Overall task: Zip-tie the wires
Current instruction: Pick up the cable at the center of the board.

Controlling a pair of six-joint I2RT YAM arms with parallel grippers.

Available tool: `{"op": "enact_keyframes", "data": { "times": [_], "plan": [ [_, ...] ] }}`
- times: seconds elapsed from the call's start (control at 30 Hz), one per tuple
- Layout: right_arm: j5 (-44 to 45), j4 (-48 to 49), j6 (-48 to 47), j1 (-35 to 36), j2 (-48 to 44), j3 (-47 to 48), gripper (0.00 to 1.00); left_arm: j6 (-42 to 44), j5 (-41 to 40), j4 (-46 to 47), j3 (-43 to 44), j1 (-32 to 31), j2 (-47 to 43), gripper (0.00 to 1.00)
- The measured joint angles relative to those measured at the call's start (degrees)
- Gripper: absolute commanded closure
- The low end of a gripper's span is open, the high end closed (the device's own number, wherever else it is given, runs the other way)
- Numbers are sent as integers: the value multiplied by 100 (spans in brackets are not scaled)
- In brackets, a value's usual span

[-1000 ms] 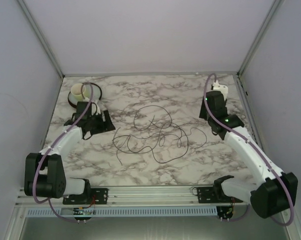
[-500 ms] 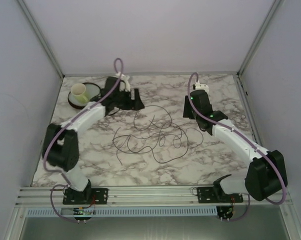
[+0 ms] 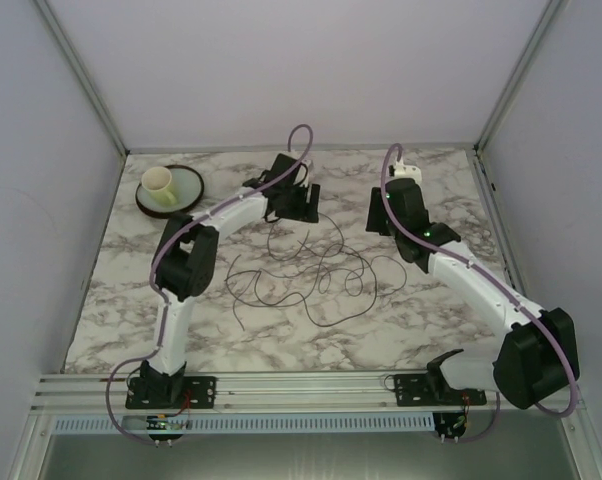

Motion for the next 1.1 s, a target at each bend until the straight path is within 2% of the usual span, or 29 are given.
{"op": "enact_keyframes", "data": {
  "times": [0.2, 0.4, 0.73, 0.87, 1.07, 1.1],
  "plan": [
    [48, 13, -2, 0, -103, -44, 44, 214, -621, -501, 599, -229, 420, 42],
    [98, 22, -4, 0, -118, -105, 44, 341, -966, -874, 619, -448, 514, 54],
    [142, 28, -7, 0, -136, -186, 44, 354, -1456, -1189, 708, -682, 654, 66],
    [146, 28, -7, 0, -186, -260, 44, 337, -1561, -1255, 774, -726, 695, 76],
    [177, 26, -7, 0, -262, -299, 44, 308, -1539, -1266, 828, -772, 732, 100],
    [186, 26, -7, 0, -267, -302, 44, 313, -1537, -1263, 831, -782, 737, 100]
  ]
}}
